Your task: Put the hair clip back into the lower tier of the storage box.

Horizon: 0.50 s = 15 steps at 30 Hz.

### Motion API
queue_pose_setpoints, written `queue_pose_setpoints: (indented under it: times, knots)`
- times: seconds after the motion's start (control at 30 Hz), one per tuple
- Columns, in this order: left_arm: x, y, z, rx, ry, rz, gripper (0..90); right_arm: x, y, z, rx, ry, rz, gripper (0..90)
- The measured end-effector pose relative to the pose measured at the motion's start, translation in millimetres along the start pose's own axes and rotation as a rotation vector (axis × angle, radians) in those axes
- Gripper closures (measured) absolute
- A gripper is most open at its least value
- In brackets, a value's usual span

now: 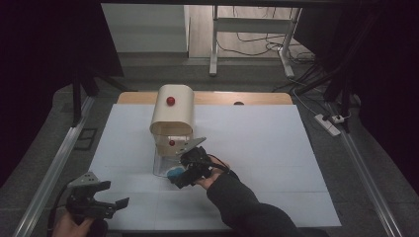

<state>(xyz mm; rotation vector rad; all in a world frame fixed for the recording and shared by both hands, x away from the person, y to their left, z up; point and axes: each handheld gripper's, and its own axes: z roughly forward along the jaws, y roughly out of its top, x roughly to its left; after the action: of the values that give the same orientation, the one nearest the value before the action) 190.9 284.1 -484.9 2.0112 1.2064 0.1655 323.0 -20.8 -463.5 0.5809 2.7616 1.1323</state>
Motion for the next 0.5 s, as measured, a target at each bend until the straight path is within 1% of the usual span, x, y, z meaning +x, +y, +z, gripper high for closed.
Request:
queue_pose_setpoints:
  times: [0.27,0.3,0.5]
  knots:
    - [-0.3,0.1,0.1,0.000,0.001,0.001,1.9,-2.3,-3.4,-8.2,-0.006,0.000,-0.003,4.4]
    - [-0.2,0.1,0.1,0.000,0.001,0.001,1.9,-2.7,-3.7,-9.1,-0.014,0.003,-0.005,3.8]
    - [-0.1,0.0,0.0,0.000,0.000,0.000,1.8,-3.3,-6.8,-13.6,-0.009,0.002,-0.007,1.3]
